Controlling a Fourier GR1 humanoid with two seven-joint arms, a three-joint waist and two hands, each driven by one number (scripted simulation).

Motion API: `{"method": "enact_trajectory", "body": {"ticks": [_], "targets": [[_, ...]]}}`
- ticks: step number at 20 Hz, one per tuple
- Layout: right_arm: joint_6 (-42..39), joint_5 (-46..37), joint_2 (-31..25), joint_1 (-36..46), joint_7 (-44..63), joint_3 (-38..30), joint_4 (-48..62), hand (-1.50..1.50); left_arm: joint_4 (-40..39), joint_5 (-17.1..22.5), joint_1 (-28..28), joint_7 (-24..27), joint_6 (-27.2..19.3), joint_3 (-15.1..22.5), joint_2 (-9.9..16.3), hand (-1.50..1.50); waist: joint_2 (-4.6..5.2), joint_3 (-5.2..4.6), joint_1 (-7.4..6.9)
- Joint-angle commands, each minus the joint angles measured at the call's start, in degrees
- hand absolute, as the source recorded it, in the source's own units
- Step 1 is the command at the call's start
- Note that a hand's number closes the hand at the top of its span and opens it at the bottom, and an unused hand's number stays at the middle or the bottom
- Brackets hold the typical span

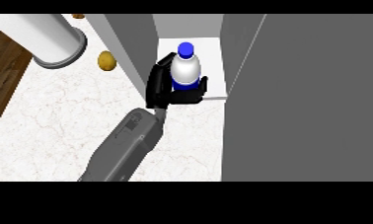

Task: Pick up the bottled water, place it into the cabinet and close the cabinet

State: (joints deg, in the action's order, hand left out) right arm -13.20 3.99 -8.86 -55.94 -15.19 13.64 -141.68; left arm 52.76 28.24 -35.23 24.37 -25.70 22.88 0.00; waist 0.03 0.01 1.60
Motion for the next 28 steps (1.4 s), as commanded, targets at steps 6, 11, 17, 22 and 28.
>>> {"method": "enact_trajectory", "body": {"ticks": [6,11,17,22,28], "targets": [[-2.66,8.84,-1.47,1.16,1.29,-6.06,-1.1,-1.5,-15.13,4.41,-15.41,-2.36,-5.77,-1.63,0.0,1.5,0.49,0.0,1.15],[-3.38,7.09,-0.88,-0.4,1.08,-4.21,-3.43,-1.5,-25.68,3.42,-19.38,1.07,-6.08,-2.64,0.0,1.5,0.85,-0.03,2.48],[-4.14,9.53,-1.21,2.45,2.09,-6.91,-1.6,-1.5,-35.85,0.71,-24.79,-1.24,-10.59,-3.22,0.0,1.5,1.3,-0.01,2.56],[-4.34,6.97,-0.19,3.44,1.93,-4.7,-1.91,-1.5,-39.61,3.33,-25.18,3.52,-9.76,-8.49,0.89,1.5,1.95,-0.14,2.94],[-6.19,6.89,0.02,0.97,-0.02,-3.76,-2.05,-1.5,-45.2,0.57,-28.63,3.99,-11.25,-7.52,3.69,-1.5,1.94,-0.1,4.47]]}}
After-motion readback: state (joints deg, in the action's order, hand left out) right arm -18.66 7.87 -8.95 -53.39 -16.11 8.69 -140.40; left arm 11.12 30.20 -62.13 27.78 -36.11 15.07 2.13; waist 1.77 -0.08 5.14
